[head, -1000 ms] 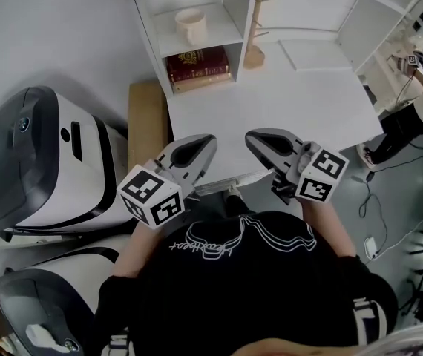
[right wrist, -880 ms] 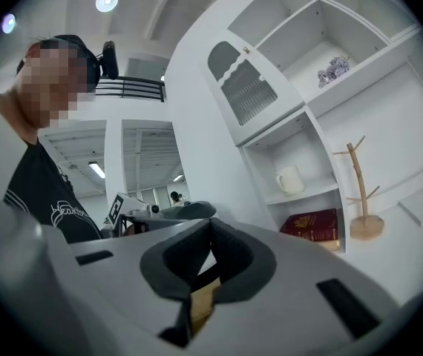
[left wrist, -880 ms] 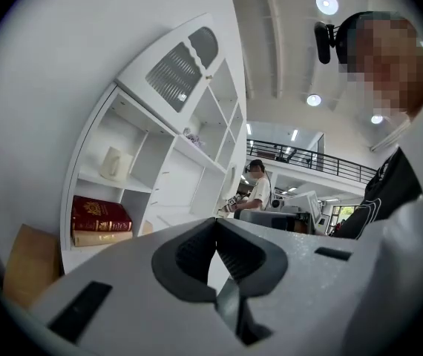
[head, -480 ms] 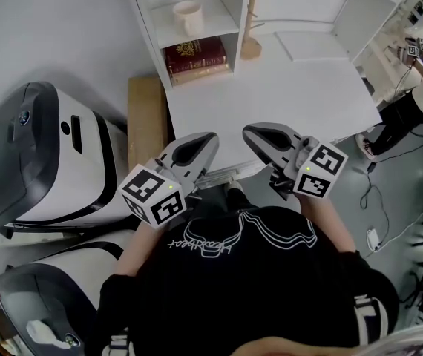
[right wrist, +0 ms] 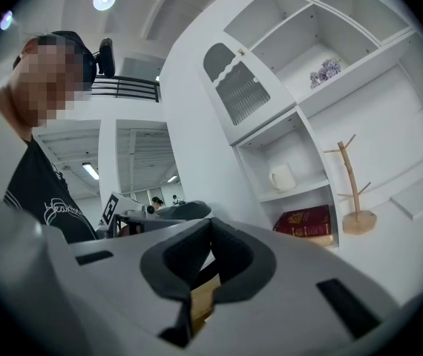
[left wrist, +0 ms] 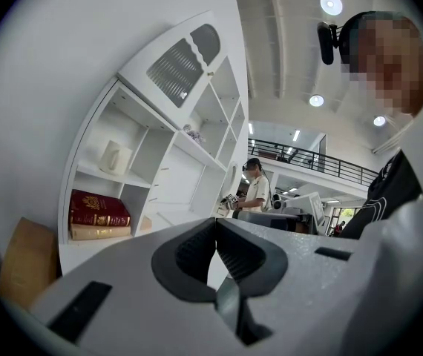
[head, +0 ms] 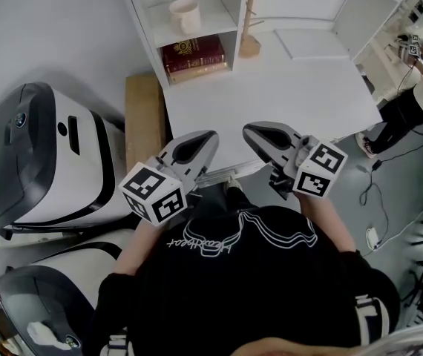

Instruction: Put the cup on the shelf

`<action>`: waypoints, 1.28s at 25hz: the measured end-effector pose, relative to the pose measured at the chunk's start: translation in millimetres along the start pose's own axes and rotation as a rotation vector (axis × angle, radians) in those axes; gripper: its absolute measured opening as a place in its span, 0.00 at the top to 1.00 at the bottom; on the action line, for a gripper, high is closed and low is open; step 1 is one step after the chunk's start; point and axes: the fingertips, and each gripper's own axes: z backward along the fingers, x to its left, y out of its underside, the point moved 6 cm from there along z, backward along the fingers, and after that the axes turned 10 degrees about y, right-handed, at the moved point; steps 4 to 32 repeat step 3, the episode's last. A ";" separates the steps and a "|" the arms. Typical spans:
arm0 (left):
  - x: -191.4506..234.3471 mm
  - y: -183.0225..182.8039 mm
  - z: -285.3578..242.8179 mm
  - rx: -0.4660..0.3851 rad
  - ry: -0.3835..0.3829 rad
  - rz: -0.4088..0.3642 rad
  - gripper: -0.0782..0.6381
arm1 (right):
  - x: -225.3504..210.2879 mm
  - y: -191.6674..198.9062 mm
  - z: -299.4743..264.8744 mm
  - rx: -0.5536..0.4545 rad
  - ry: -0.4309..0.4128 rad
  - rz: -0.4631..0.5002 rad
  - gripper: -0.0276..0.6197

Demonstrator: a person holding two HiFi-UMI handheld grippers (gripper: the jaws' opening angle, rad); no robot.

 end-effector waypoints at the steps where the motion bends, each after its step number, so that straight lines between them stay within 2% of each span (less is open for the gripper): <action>1: 1.8 -0.4 -0.5 -0.001 -0.002 0.001 0.88 | -1.4 -0.3 -1.2 0.001 0.000 0.000 0.95; 32: 5.8 -1.2 -1.6 -0.002 -0.004 0.004 0.88 | -4.5 -0.8 -4.0 0.004 0.000 -0.002 0.95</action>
